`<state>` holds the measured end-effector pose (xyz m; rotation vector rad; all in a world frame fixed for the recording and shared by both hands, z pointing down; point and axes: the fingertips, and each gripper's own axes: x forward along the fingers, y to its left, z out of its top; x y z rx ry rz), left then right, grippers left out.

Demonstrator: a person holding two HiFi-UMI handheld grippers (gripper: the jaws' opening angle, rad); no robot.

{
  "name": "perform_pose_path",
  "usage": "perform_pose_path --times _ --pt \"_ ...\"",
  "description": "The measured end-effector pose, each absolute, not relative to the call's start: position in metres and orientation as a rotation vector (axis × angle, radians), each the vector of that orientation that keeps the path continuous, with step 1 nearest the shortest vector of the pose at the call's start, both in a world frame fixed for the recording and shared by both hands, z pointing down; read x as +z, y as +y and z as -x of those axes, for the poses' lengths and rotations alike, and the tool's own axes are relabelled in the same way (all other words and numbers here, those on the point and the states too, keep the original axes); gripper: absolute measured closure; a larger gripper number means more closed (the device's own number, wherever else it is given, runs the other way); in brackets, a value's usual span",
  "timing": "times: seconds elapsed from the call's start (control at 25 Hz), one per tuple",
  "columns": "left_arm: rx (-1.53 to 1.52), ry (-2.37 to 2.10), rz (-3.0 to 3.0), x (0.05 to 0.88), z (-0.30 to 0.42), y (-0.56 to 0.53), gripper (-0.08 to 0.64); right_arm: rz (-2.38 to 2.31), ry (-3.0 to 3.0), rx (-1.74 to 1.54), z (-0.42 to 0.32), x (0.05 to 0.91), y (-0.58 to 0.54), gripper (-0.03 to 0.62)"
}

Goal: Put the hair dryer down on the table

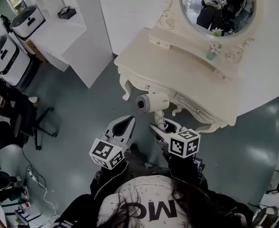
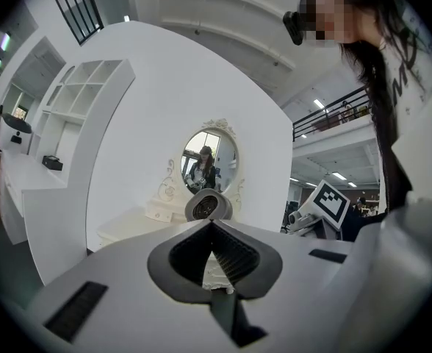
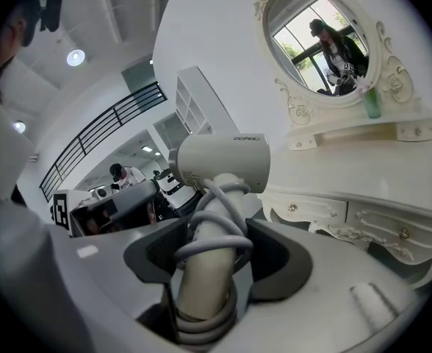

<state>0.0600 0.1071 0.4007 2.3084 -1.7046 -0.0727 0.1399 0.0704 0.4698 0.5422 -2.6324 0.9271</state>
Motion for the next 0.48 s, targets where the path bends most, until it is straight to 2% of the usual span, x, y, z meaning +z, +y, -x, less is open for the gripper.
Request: perform_pose_path --times 0.48 --pt "-0.071 -1.647 -2.339 0.407 0.031 0.074 0.565 -0.622 -2.606 0.942 -0.058 0.473 0.044 0.336"
